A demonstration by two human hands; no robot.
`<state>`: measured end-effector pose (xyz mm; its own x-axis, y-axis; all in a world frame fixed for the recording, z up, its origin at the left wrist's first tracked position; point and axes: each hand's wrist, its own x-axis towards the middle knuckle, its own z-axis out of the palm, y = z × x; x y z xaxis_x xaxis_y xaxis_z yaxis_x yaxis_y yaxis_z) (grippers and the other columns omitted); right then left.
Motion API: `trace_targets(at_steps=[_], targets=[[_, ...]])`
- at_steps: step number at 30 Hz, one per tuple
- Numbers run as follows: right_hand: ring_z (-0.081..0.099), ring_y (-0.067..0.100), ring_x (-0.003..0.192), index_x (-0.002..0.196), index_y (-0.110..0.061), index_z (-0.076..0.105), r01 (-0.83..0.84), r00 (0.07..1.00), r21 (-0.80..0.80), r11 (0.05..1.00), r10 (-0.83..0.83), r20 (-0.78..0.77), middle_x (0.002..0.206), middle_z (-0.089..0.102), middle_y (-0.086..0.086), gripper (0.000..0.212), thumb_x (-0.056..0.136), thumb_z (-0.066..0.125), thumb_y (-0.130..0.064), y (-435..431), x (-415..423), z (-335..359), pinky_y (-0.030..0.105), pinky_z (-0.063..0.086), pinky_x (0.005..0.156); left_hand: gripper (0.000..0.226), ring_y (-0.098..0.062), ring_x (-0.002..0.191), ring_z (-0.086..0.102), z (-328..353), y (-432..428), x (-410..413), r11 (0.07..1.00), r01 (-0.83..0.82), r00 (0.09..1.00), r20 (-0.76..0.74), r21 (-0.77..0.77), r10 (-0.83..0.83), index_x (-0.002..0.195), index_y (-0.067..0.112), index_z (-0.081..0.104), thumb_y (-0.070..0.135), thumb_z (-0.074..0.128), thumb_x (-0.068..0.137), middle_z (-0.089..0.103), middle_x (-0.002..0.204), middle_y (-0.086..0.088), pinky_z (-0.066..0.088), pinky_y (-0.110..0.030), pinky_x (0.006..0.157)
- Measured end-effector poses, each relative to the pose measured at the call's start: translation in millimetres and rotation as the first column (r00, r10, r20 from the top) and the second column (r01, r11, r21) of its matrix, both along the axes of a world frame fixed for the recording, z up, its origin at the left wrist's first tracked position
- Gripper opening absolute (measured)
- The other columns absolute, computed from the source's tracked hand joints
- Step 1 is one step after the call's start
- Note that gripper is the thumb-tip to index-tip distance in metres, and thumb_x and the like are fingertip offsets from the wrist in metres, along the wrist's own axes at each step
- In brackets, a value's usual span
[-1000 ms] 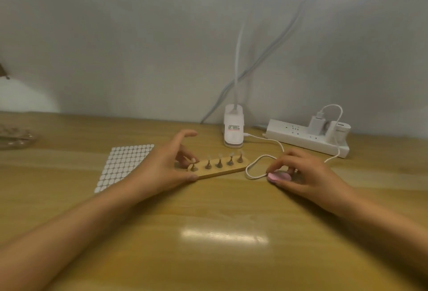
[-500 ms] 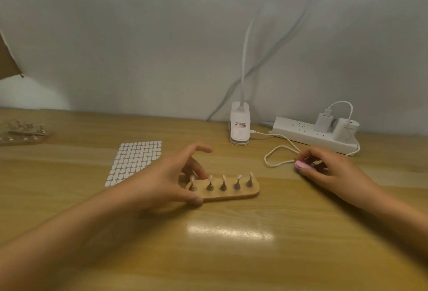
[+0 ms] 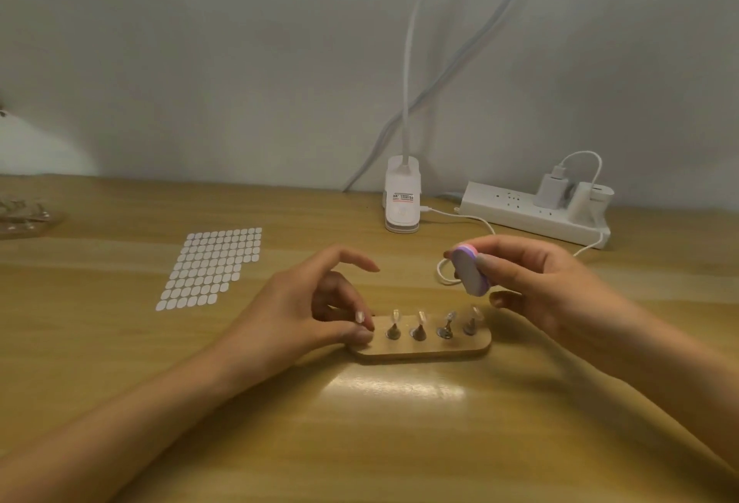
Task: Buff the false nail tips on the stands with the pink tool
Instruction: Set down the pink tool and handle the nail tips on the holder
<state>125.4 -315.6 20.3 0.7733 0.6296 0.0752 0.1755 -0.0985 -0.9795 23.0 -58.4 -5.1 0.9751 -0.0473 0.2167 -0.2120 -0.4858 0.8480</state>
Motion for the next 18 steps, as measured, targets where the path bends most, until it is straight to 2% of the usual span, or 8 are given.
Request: trace_targets(at_steps=[4,6,9,11,13,15,18], targets=[[0.066,0.007,0.077,0.101,-0.026,0.08,0.01,0.987,0.12,0.993,0.01,-0.161,0.097,0.075,0.002,0.055,0.055,0.089,-0.056,8.9,-0.7,-3.7,0.021,0.05,0.062,0.062,-0.01,0.093,0.075,-1.3,0.5,-4.2,0.999,-0.015,0.999,0.04,-0.044,0.017,0.123,0.032,0.058,0.003,0.085,0.075,0.076,0.081,-0.005,0.055,-0.016,0.084],[0.066,0.01,0.079,0.097,-0.027,0.081,0.039,0.98,0.135,0.99,-0.011,-0.196,0.098,0.075,0.003,0.038,0.064,0.083,-0.046,10.4,-2.2,-7.0,0.024,0.05,0.065,0.063,-0.006,0.094,0.074,1.1,-2.0,-7.2,1.0,-0.016,0.997,0.08,0.003,0.016,0.125,0.034,0.056,0.008,0.085,0.075,0.077,0.081,0.0,0.057,-0.02,0.086],[0.067,0.01,0.085,0.094,-0.031,0.08,0.099,0.987,0.164,0.981,-0.075,-0.144,0.1,0.075,0.0,0.027,0.068,0.073,-0.037,9.4,-8.5,-6.7,0.028,0.05,0.072,0.065,0.005,0.093,0.071,5.5,-8.1,-12.9,0.968,-0.078,0.966,0.26,0.238,0.013,0.127,0.036,0.053,0.01,0.085,0.076,0.074,0.08,0.013,0.056,-0.021,0.085],[0.068,0.008,0.088,0.096,-0.034,0.078,0.116,0.991,0.161,0.98,-0.126,0.054,0.099,0.074,-0.004,0.026,0.071,0.074,-0.04,7.3,-15.0,-3.0,0.028,0.053,0.077,0.069,0.003,0.089,0.071,9.3,-15.3,-17.2,0.963,-0.111,0.937,0.35,0.247,0.018,0.13,0.035,0.052,0.008,0.084,0.076,0.072,0.081,0.016,0.057,-0.019,0.081],[0.069,0.01,0.092,0.099,-0.035,0.075,0.104,0.92,0.143,0.984,-0.15,0.362,0.1,0.073,-0.006,0.02,0.079,0.072,-0.04,9.0,-25.2,1.5,0.024,0.057,0.077,0.069,-0.002,0.084,0.071,12.6,-23.6,-20.7,0.989,-0.084,0.944,0.328,0.119,0.04,0.131,0.036,0.052,0.011,0.085,0.076,0.072,0.085,0.015,0.056,-0.016,0.072],[0.067,0.014,0.094,0.103,-0.032,0.072,0.056,0.752,0.148,0.987,-0.139,0.645,0.102,0.07,-0.01,0.017,0.089,0.067,-0.039,15.9,-35.9,0.4,0.022,0.057,0.074,0.071,-0.008,0.082,0.071,14.2,-31.0,-22.0,0.998,-0.063,0.961,0.27,0.004,0.06,0.132,0.037,0.051,0.015,0.086,0.074,0.073,0.085,0.013,0.052,-0.015,0.065],[0.064,0.013,0.097,0.107,-0.032,0.069,0.0,0.506,0.084,0.997,-0.072,0.86,0.105,0.067,-0.008,0.017,0.09,0.067,-0.033,28.3,-49.8,-8.6,0.028,0.052,0.076,0.067,-0.011,0.074,0.07,12.4,-37.6,-24.1,0.995,-0.052,0.966,0.248,-0.091,0.073,0.129,0.037,0.053,0.017,0.087,0.074,0.074,0.076,0.01,0.048,-0.022,0.059]])
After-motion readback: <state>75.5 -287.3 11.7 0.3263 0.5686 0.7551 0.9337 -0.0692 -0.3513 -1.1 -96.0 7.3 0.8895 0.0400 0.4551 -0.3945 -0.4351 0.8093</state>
